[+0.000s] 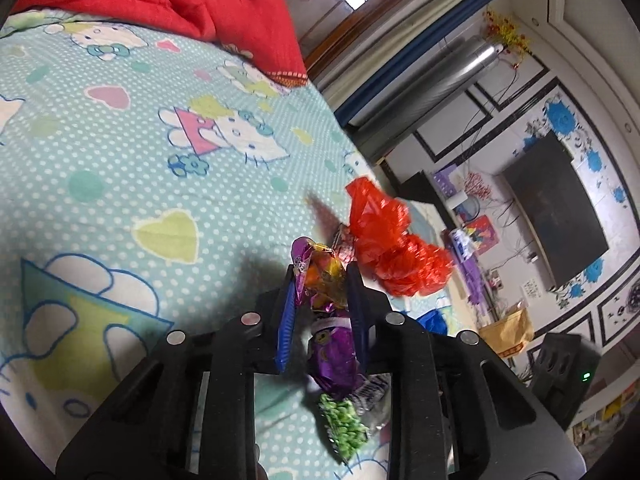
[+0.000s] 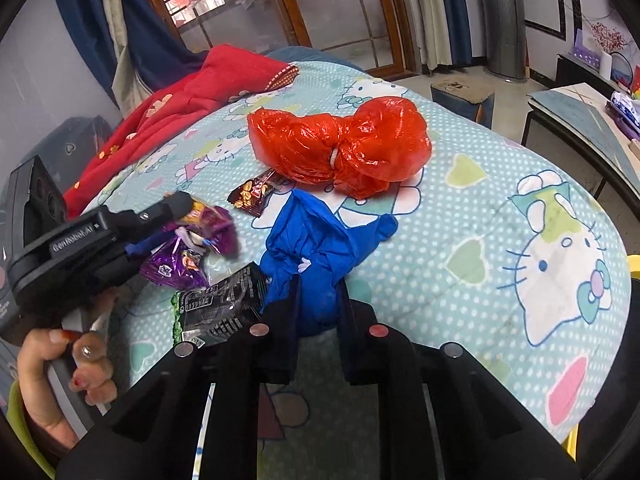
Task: Collect trash
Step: 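Grasp the purple-yellow snack wrapper with left tool while right tool grasps the blue plastic bag, then carry the snack wrapper in left tool over the bin while right tool carries the blue bag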
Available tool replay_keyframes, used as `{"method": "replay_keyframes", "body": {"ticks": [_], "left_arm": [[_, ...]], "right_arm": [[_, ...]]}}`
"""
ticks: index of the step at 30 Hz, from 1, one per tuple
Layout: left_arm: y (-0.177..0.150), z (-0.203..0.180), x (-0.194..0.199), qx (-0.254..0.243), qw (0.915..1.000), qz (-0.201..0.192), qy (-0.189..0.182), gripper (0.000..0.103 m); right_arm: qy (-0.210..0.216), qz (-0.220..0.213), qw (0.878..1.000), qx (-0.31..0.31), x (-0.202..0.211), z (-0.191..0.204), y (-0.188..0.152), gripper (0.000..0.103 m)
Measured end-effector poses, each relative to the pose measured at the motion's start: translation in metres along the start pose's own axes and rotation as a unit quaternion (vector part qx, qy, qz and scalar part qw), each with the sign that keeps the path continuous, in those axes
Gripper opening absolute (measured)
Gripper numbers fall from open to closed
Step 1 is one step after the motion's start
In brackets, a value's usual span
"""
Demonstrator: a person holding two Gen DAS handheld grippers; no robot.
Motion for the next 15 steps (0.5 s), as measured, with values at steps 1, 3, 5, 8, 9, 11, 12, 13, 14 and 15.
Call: {"method": "replay_keyframes", "body": {"ticks": [1, 3, 5, 8, 9, 11, 12, 13, 14, 15], "left_arm": [[0.001, -0.001, 0.004, 0.001, 1.0, -0.002, -0.005, 0.017], [0.003, -0.002, 0.01, 0.004, 0.9999, -0.008, -0.011, 0.017], [0.004, -0.006, 0.016, -0.001, 0.9998, -0.013, -0.016, 0.018], [0.006, -0.01, 0.021, -0.005, 0.9996, -0.018, -0.02, 0.018], [0.007, -0.013, 0.023, -0.008, 0.9995, -0.021, -0.021, 0.018], [0.006, -0.021, 0.027, -0.022, 0.9992, -0.023, -0.023, 0.018], [0.006, -0.024, 0.027, -0.027, 0.9991, -0.024, -0.023, 0.018], [0.005, -0.028, 0.029, -0.033, 0.9988, -0.026, -0.024, 0.018], [0.004, -0.031, 0.03, -0.039, 0.9986, -0.027, -0.024, 0.018], [0.003, -0.036, 0.031, -0.046, 0.9982, -0.029, -0.024, 0.017]], "right_arm": [[0.0, -0.001, 1.0, 0.001, 0.002, 0.0, -0.001, 0.015], [0.0, -0.003, 1.0, 0.002, 0.006, 0.0, -0.003, 0.015], [0.0, -0.004, 1.0, 0.004, 0.009, 0.001, -0.004, 0.015], [0.002, -0.005, 1.0, 0.004, 0.013, 0.001, -0.005, 0.014], [0.002, -0.007, 1.0, 0.003, 0.015, 0.0, -0.005, 0.014], [0.001, -0.011, 1.0, 0.002, 0.019, -0.001, -0.004, 0.014], [0.0, -0.014, 1.0, 0.002, 0.022, -0.002, -0.005, 0.014], [-0.001, -0.018, 1.0, 0.004, 0.026, -0.003, -0.004, 0.013], [-0.002, -0.024, 1.0, 0.005, 0.029, -0.004, -0.004, 0.012], [-0.005, -0.031, 1.0, 0.005, 0.033, -0.005, -0.004, 0.011]]}}
Point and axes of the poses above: each gripper's, at about its wrist camera, not at the fingertips, and x roughly against the way its jaws point, z to its left, y to its top, the point moved 2 cm from there along -x, roughly the way its jaws point, and after that the axes turned 9 degrees about x, right-handed, at the moved point
